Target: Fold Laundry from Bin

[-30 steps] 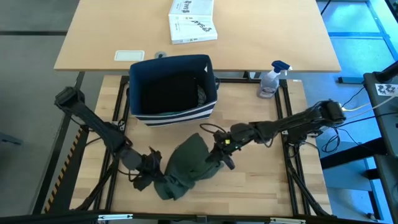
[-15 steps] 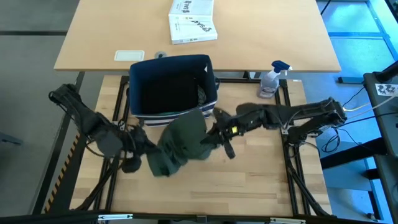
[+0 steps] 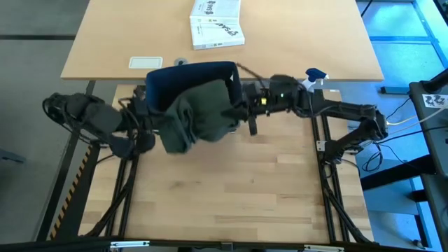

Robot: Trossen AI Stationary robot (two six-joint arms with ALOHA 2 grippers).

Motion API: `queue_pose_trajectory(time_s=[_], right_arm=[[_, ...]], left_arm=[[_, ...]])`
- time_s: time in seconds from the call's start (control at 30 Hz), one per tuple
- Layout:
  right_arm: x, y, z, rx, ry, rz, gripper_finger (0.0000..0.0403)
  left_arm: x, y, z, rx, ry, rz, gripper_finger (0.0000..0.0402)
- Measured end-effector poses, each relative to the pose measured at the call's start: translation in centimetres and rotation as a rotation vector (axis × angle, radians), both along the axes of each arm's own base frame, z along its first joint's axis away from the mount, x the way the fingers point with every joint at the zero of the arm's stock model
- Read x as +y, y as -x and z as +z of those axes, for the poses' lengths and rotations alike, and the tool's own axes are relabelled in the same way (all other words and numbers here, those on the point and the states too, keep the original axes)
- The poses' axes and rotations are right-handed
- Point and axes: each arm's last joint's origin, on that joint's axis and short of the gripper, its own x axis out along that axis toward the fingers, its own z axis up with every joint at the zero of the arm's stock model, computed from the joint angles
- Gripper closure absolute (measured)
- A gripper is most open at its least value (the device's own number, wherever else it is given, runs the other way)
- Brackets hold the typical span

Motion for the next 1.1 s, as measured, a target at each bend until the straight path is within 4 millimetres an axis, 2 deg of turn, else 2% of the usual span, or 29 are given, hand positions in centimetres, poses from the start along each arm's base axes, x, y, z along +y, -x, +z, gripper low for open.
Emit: queue_pose_trajectory(time_s=[0.23,0.4,0.5,0.73,0.97,1.1], right_arm=[[-4.7,-0.5,-0.7,-0.025,0.019,-0.080,0.0390],[-7.9,-1.7,-2.5,-0.007,0.005,-0.122,0.0390],[-9.5,-2.5,-3.9,0.018,-0.003,-0.155,0.0390],[-12.5,-3.8,-7.0,0.077,-0.054,-0.165,0.0390],[-13.1,-4.1,-9.5,0.247,-0.093,-0.323,0.0388],[-13.2,-3.8,-10.0,0.319,-0.044,-0.389,0.0347]], left_arm=[[3.9,1.3,0.8,0.042,-0.115,0.226,0.0401],[6.1,1.4,0.7,0.090,-0.121,0.281,0.0401],[7.3,0.9,0.0,0.145,-0.132,0.324,0.0401],[11.4,-0.4,-4.1,0.281,-0.073,0.403,0.0401],[15.6,0.1,-8.9,0.393,0.033,0.513,0.0401],[17.0,0.9,-11.5,0.463,0.101,0.566,0.0401]])
